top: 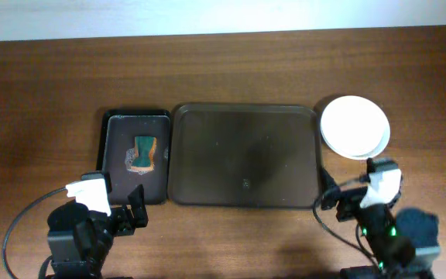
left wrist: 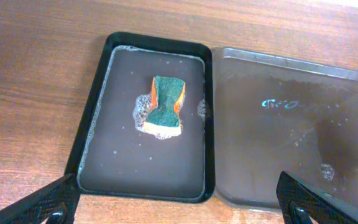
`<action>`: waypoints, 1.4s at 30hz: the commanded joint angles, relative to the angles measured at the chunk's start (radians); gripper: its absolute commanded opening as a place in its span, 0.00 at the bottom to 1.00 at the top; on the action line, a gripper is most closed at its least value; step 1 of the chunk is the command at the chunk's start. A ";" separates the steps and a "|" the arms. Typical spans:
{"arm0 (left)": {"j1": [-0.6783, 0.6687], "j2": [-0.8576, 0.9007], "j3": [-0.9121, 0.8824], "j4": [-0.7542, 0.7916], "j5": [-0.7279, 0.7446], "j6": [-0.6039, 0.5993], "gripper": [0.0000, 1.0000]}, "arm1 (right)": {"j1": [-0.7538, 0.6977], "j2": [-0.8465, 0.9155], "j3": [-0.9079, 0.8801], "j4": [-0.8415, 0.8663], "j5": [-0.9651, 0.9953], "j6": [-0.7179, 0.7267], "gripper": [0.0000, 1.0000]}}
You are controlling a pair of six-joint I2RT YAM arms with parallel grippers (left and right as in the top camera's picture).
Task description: Clean dirty plates on tray and stack at the side
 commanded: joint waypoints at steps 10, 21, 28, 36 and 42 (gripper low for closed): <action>0.003 -0.005 -0.009 0.003 0.011 -0.006 0.99 | 0.006 -0.308 -0.377 0.423 0.062 -0.011 0.99; 0.003 -0.005 -0.009 0.003 0.011 -0.006 0.99 | 0.006 -0.308 -0.539 0.430 0.111 -0.167 0.99; 0.003 -0.005 -0.009 0.003 0.011 -0.006 0.99 | 0.006 -0.306 -0.539 0.430 0.111 -0.167 0.99; 0.003 -0.005 -0.009 0.003 0.011 -0.006 1.00 | 0.006 -0.306 -0.539 0.430 0.111 -0.167 0.99; 0.003 -0.009 -0.010 0.003 0.011 -0.006 0.99 | 0.006 -0.306 -0.539 0.430 0.111 -0.167 0.99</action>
